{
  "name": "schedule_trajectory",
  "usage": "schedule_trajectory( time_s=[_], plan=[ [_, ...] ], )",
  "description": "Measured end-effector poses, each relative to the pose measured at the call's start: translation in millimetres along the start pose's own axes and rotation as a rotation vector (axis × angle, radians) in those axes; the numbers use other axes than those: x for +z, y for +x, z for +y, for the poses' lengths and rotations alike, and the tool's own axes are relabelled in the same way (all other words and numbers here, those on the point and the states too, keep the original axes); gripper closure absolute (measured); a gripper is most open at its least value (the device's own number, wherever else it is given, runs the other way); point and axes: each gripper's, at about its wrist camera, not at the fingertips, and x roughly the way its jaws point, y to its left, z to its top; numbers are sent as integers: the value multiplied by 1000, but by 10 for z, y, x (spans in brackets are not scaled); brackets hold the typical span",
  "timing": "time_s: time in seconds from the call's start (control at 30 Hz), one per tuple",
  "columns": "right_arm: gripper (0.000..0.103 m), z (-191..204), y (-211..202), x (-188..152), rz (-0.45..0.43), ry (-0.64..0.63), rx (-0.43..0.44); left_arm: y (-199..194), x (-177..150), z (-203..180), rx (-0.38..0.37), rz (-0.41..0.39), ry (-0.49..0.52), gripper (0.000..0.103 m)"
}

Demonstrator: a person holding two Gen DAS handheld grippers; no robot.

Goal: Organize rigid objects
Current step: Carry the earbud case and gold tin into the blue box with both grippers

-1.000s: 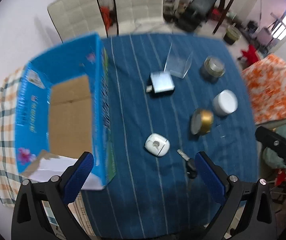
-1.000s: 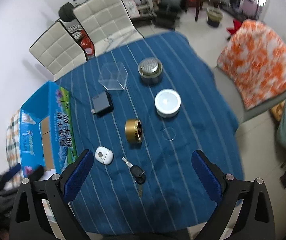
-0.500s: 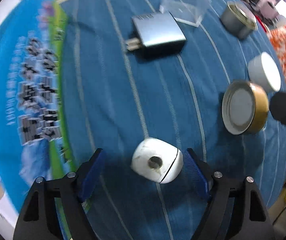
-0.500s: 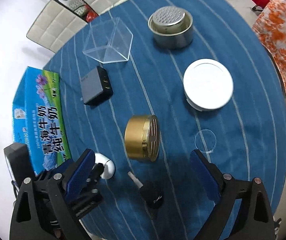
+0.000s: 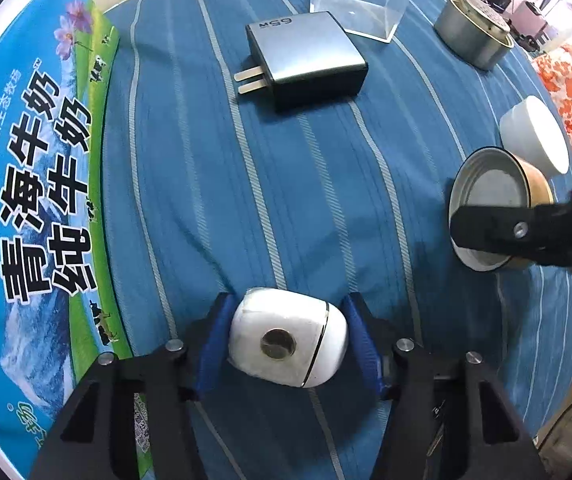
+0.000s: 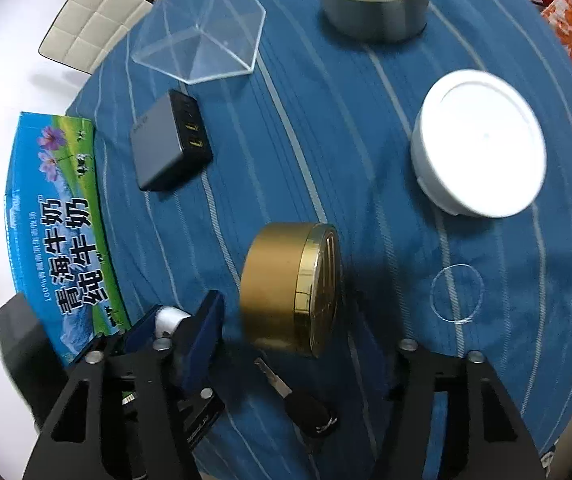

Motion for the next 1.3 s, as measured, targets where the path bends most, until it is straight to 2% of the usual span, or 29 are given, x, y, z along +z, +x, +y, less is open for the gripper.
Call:
schedule_trajectory(
  time_s=[0.07,0.13,0.3,0.5,0.7,0.93,1.07,1.2,1.3],
  plan=[
    [59,9,57,7,1,5,-20,134,36,-24,14,-7,-14,49],
    [60,17,53,-1,-19,3,-25,75,10,10,24,-19,-28,49],
    [73,58,-39,-45,-65,-36,-66,-173,62,92,20,-35,-70,49],
    [74,44,-139,-91,-98,-59,-86,-494,63,90,27,-60,-71,49],
    [74,12,-450,-202,-153,-94,-89,-843,137,62,31,-93,-66,49],
    [74,179,-810,-342,-219,-142,-126,-1285,112,167,25,-138,-85,49],
    [74,254,-990,-434,-257,-154,-162,-1486,-12,220,24,-175,-99,49],
    [74,380,-1076,-498,-283,-157,-174,-1715,-48,425,18,-214,-110,49],
    [74,552,-1143,-551,-304,-169,-176,-1655,49,434,16,-239,-113,49]
  ],
)
